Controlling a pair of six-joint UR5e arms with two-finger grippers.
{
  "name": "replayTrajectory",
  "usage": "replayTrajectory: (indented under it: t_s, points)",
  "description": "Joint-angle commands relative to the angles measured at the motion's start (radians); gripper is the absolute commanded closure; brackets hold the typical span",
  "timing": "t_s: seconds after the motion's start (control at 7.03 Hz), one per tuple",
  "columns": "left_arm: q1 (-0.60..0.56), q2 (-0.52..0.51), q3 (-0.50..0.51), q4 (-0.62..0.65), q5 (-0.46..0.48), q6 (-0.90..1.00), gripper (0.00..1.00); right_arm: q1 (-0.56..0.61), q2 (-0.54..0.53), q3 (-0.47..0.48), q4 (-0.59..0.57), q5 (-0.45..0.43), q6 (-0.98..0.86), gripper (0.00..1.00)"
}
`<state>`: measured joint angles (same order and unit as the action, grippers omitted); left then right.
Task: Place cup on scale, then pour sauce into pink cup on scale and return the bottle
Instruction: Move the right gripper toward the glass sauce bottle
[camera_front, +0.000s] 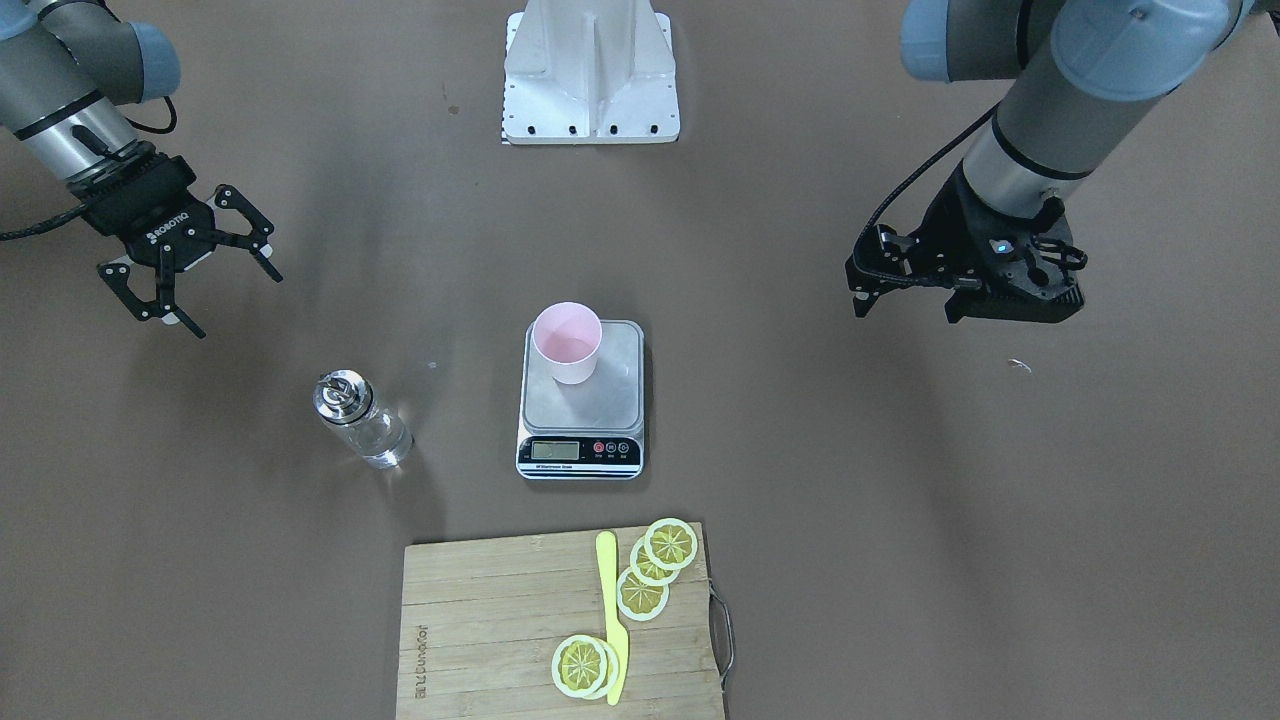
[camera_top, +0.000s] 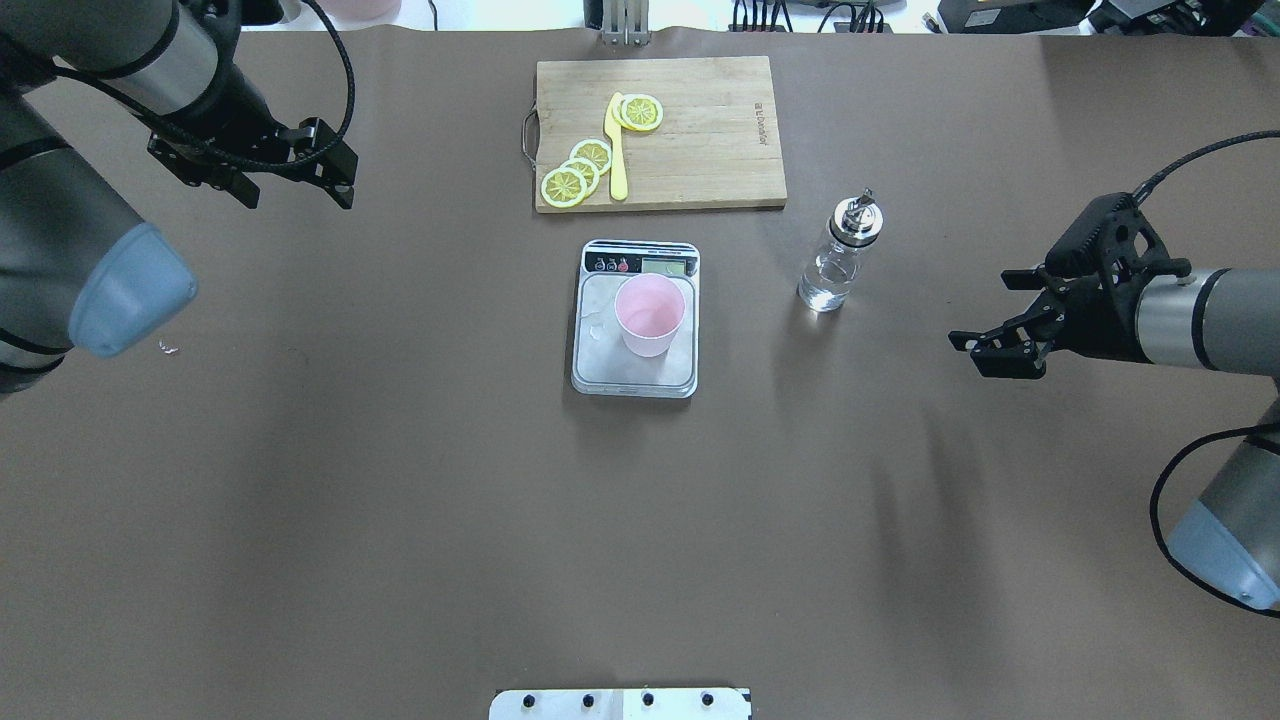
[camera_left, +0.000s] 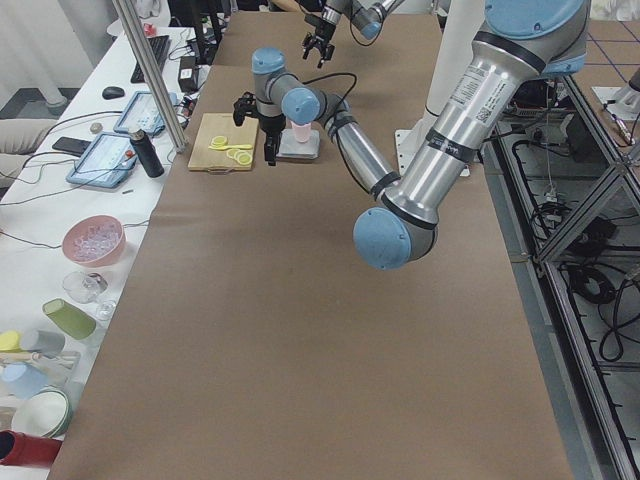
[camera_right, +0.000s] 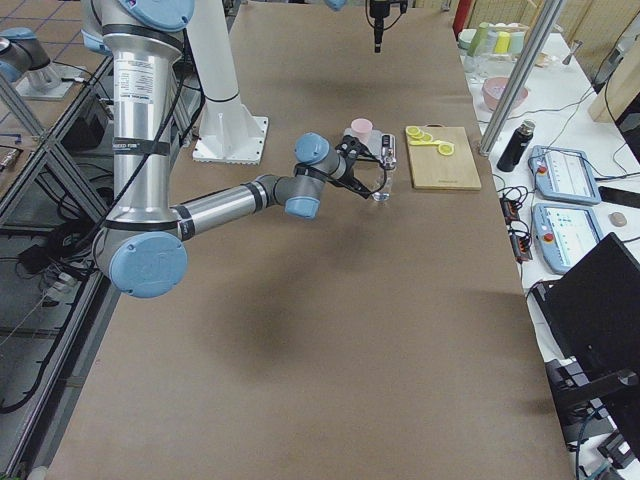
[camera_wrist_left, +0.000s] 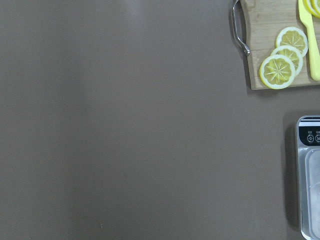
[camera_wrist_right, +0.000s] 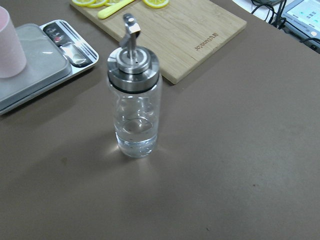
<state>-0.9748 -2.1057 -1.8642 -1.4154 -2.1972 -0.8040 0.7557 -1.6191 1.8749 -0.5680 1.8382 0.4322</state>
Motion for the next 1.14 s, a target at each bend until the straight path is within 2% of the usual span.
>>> replayTrajectory:
  t_s: [0.0,0.14,0.57,0.71,1.0]
  points:
    - [-0.001,0.001,0.0,0.001,0.001,0.0,0.03,-0.126,0.016,-0.02,0.053,-0.196,0.061,0.0]
    - [-0.004,0.001,-0.001,0.001,0.002,0.0,0.03,-0.172,0.034,-0.025,0.051,-0.259,0.089,0.0]
    - [-0.012,0.009,0.0,0.003,0.004,0.04,0.03,-0.17,0.067,-0.039,0.053,-0.28,0.089,0.0]
    - [-0.012,0.009,0.0,0.003,0.005,0.04,0.03,-0.173,0.071,-0.065,0.053,-0.336,0.091,0.0]
    - [-0.012,0.009,-0.003,0.003,0.007,0.04,0.03,-0.174,0.09,-0.112,0.08,-0.373,0.099,0.0]
